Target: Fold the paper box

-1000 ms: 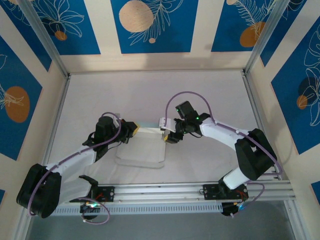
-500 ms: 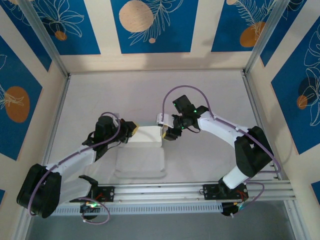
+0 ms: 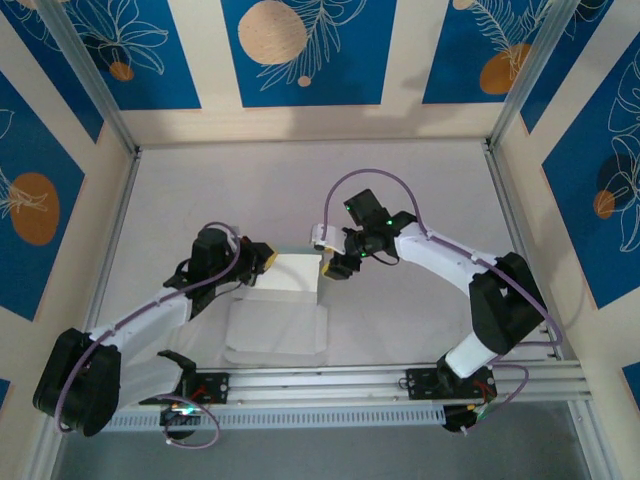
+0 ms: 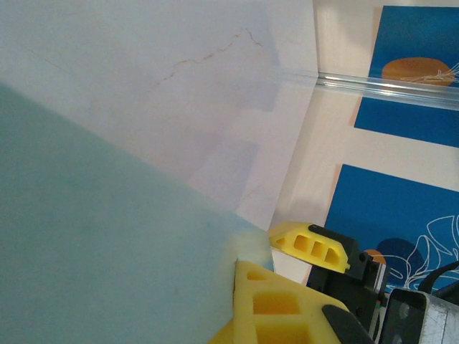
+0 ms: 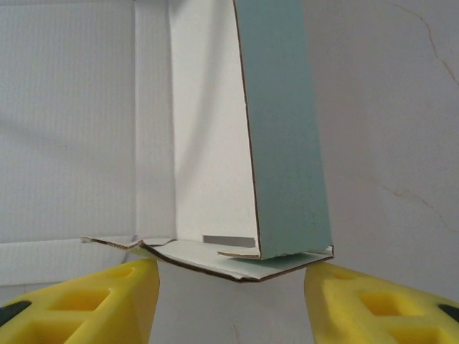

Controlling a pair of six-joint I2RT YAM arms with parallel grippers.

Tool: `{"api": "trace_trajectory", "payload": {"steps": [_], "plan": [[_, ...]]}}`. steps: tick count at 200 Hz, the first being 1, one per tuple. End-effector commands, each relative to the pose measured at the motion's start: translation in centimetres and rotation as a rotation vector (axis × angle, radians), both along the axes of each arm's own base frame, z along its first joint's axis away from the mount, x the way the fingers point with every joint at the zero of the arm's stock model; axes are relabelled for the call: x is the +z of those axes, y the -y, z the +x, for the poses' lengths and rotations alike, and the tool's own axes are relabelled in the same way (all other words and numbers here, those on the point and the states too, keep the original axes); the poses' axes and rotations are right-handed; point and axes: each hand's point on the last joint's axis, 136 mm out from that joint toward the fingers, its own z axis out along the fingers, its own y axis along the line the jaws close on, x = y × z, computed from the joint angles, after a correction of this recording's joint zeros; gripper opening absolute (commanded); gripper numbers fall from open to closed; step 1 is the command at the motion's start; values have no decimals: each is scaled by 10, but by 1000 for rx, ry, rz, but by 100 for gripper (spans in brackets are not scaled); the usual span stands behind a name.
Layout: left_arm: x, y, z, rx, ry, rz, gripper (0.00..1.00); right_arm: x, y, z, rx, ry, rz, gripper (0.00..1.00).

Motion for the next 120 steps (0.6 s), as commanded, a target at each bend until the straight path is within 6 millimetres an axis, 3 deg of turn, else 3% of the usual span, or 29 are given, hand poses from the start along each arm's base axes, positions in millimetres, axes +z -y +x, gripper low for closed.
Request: {"api": "trace_trajectory", "payload": {"steps": [1,44,67,96,120], "plan": [[2,0,-6,-20,29,-4,0,-8,-7,-11,-38,-39,40,57],[5,2,-12,-47,66,-16,0,-22,-11,-18,-135,-24,9,57],[17,1,-11,-40,129,-39,0,-23,-11,-22,-169,5,4,58],[45,0,-3,-13,272,-84,0,-8,-11,-22,-210,-34,79,60],[66,-4,8,40,401,-130,0,11,-11,-11,-255,-50,170,60]]}}
